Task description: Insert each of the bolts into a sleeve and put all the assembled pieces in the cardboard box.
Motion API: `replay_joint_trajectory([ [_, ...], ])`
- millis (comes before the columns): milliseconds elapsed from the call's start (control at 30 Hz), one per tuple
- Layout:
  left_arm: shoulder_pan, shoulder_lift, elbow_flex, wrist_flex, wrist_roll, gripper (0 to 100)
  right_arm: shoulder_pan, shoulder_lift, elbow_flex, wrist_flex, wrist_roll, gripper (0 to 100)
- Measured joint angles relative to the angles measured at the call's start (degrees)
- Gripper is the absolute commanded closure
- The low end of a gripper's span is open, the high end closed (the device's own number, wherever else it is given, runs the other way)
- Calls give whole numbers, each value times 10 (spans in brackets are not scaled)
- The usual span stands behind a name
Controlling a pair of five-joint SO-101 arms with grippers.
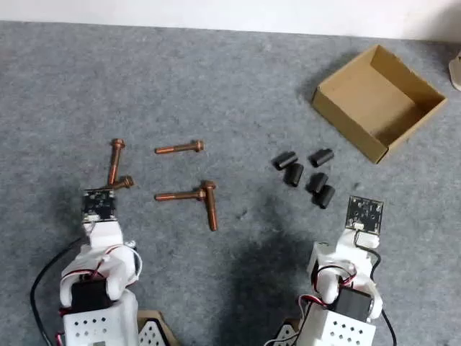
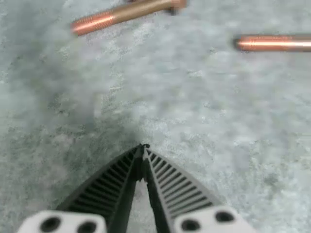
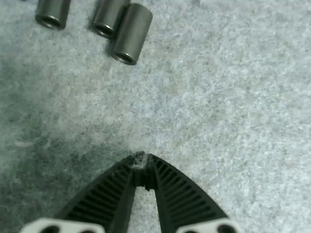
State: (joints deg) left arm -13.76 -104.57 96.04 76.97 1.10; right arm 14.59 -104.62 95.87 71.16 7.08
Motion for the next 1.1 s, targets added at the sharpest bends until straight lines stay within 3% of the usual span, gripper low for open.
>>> replay_joint_trajectory([
  [1100,5,0,0,0,1,994,0,0,0,18,-24,992],
])
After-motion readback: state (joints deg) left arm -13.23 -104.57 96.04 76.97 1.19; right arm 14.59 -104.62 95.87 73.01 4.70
